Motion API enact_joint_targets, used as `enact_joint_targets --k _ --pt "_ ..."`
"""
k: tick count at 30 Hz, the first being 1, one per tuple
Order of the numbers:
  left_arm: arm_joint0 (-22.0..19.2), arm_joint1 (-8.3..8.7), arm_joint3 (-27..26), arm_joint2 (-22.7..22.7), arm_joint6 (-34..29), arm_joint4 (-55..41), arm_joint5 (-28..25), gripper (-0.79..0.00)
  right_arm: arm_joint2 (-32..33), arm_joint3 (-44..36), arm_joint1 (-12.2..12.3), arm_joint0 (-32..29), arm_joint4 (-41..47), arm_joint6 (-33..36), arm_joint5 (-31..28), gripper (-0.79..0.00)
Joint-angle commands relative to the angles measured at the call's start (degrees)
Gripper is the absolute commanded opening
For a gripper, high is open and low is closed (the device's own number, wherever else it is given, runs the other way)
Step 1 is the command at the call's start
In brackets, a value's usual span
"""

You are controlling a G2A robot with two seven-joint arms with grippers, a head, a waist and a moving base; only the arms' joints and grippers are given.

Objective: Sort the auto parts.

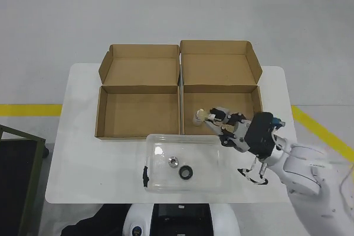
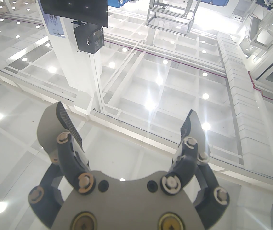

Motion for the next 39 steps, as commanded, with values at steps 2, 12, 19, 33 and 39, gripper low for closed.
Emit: enact_joint_targets --k 2,12,19,33,39 --pt "0.0 0.0 0.0 0.0 0.0 0.0 0.0 0.0 0.05 0.83 0.16 -0.76 -3.99 1.63 0.3 -0.785" --pt "0.0 0.0 0.0 0.0 0.0 0.0 0.0 0.0 -0.29 7.55 0.45 -0.34 -9.48 4.87 0.66 -0.785" --pt "0.0 0.0 0.0 0.0 0.0 0.0 0.0 0.0 -2.7 12.4 0.26 3.13 -12.84 6.44 1.61 -0.785" --pt "0.0 0.0 0.0 0.0 0.0 0.0 0.0 0.0 -8.84 22.0 -0.52 11.85 -18.54 10.46 1.81 -0.785" --pt "0.0 0.0 0.0 0.0 0.0 0.0 0.0 0.0 -10.93 25.97 -0.89 14.82 -19.46 11.62 1.48 -0.785"
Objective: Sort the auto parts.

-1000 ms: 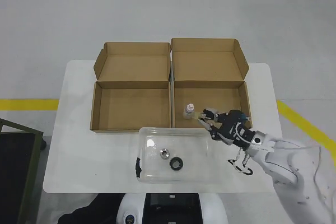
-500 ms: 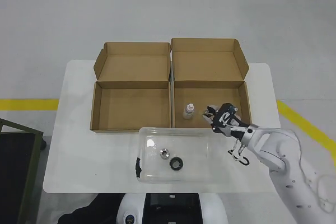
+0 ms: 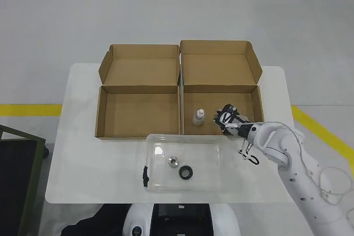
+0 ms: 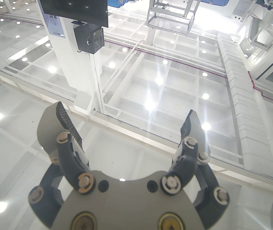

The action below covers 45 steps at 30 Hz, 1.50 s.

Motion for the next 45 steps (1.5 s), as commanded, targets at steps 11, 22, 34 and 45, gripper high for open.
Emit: enact_joint_targets --k 11,22,34,45 --pt "0.0 0.0 0.0 0.0 0.0 0.0 0.0 0.0 -5.39 7.93 -1.14 6.45 -1.98 2.45 -0.86 -0.742" --pt "0.0 0.0 0.0 0.0 0.0 0.0 0.0 0.0 -8.52 10.09 -2.04 9.34 -2.03 2.49 -0.87 -0.573" --pt "0.0 0.0 0.0 0.0 0.0 0.0 0.0 0.0 -5.33 4.86 -1.32 7.86 -2.15 2.49 -2.18 0.0" --pt "0.0 0.0 0.0 0.0 0.0 0.0 0.0 0.0 2.91 -8.17 0.53 0.5 1.0 3.53 -4.38 0.0"
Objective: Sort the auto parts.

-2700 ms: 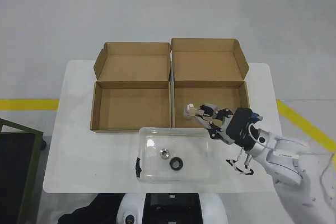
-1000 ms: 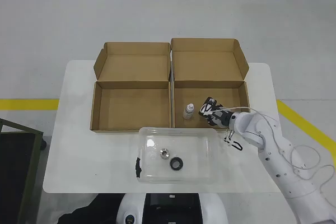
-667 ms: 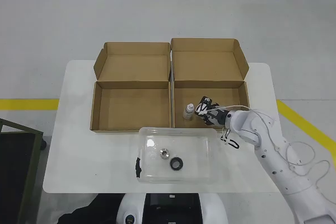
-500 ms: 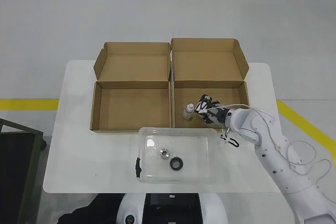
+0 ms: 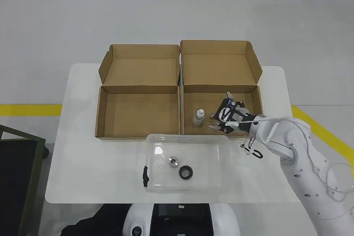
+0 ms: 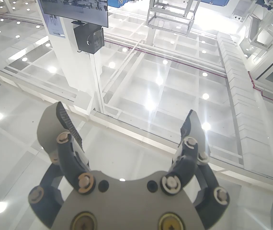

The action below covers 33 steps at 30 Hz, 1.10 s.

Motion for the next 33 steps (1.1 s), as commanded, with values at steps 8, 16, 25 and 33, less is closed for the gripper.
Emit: enact_joint_targets --k 8,16,25,33 --pt "0.0 0.0 0.0 0.0 0.0 0.0 0.0 0.0 4.27 -12.34 1.12 -9.88 2.99 -0.07 -1.23 0.0" --pt "0.0 0.0 0.0 0.0 0.0 0.0 0.0 0.0 3.96 -17.62 1.68 -16.38 2.5 -1.51 -3.64 0.0" --pt "0.0 0.0 0.0 0.0 0.0 0.0 0.0 0.0 2.1 -19.9 2.08 -19.38 0.2 -1.69 -6.13 0.0" --pt "0.0 0.0 0.0 0.0 0.0 0.0 0.0 0.0 -1.29 -19.79 2.29 -20.5 -3.49 -0.99 -8.13 0.0"
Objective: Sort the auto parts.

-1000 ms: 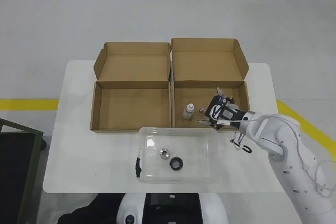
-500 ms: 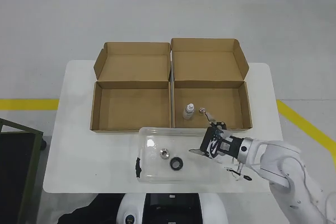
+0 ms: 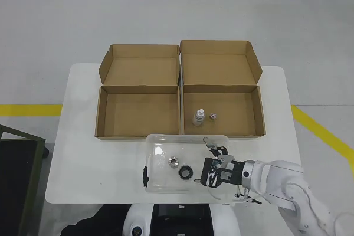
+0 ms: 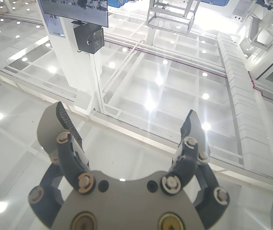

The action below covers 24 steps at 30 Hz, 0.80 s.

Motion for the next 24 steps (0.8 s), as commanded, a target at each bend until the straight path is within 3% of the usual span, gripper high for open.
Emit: enact_joint_targets --k 1,24 --pt "0.0 0.0 0.0 0.0 0.0 0.0 0.0 0.0 -0.9 0.43 0.01 0.08 -1.3 0.17 -0.2 0.0" --pt "0.0 0.0 0.0 0.0 0.0 0.0 0.0 0.0 -10.24 9.05 -0.97 6.0 -6.83 -1.83 0.93 0.0"
